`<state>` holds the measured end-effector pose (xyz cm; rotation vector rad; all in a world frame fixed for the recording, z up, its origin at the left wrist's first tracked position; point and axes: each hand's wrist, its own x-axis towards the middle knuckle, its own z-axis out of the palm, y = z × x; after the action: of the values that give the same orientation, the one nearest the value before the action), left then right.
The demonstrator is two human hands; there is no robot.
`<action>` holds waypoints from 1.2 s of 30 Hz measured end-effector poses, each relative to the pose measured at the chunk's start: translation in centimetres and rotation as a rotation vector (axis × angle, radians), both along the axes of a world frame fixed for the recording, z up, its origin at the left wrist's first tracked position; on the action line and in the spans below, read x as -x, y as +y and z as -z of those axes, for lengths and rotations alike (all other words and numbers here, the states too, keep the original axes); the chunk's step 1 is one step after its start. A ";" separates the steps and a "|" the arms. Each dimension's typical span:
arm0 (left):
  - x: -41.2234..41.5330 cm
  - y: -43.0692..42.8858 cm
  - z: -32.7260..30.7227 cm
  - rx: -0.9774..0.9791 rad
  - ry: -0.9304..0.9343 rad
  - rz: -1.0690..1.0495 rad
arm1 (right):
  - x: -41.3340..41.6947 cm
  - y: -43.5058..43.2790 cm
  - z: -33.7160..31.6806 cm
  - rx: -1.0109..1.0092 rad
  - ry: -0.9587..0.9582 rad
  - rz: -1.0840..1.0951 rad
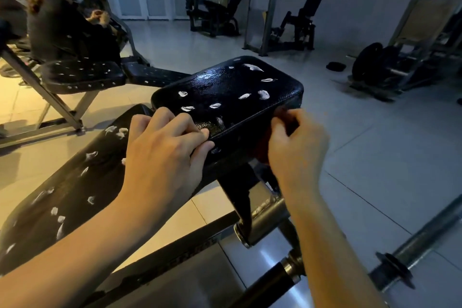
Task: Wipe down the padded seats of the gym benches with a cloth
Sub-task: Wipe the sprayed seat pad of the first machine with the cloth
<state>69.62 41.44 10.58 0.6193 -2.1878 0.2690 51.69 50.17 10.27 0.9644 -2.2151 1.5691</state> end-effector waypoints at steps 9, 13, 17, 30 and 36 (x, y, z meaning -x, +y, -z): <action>-0.1 -0.2 0.3 0.024 -0.004 0.009 | 2.9 1.0 -2.3 -0.104 -0.043 0.094; 0.0 -0.3 0.5 0.046 0.016 0.020 | 0.9 0.6 -1.0 -0.095 0.061 0.069; 0.3 -0.4 1.1 0.082 0.025 0.009 | -3.7 0.4 2.0 -0.045 0.250 -0.110; 0.5 -0.8 1.3 0.076 0.084 0.036 | 1.0 -0.1 0.3 -0.064 0.156 0.103; -0.1 -1.7 0.9 0.062 0.053 0.123 | -4.0 0.5 2.5 -0.083 0.352 -0.183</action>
<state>69.69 39.79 9.71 0.4511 -2.1489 0.2514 55.72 50.67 7.75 1.3826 -2.0044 1.2625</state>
